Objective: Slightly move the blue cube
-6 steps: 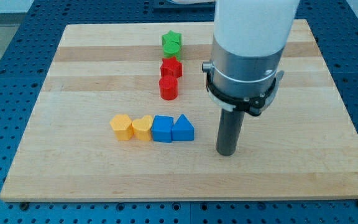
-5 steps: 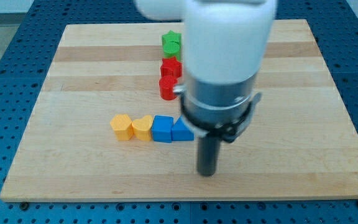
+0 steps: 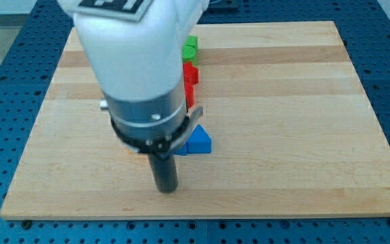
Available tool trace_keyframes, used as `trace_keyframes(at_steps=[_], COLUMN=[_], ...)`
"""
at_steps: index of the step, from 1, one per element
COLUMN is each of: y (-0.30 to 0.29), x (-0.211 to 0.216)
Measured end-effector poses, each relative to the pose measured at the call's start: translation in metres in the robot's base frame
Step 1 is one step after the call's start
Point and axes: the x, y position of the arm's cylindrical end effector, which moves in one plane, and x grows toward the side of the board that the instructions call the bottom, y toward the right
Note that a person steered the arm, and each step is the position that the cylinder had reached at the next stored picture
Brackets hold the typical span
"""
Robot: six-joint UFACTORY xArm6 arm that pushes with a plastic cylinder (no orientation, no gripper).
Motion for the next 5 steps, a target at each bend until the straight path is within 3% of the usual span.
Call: trace_keyframes(at_steps=[5], y=[-0.007], x=[-0.046])
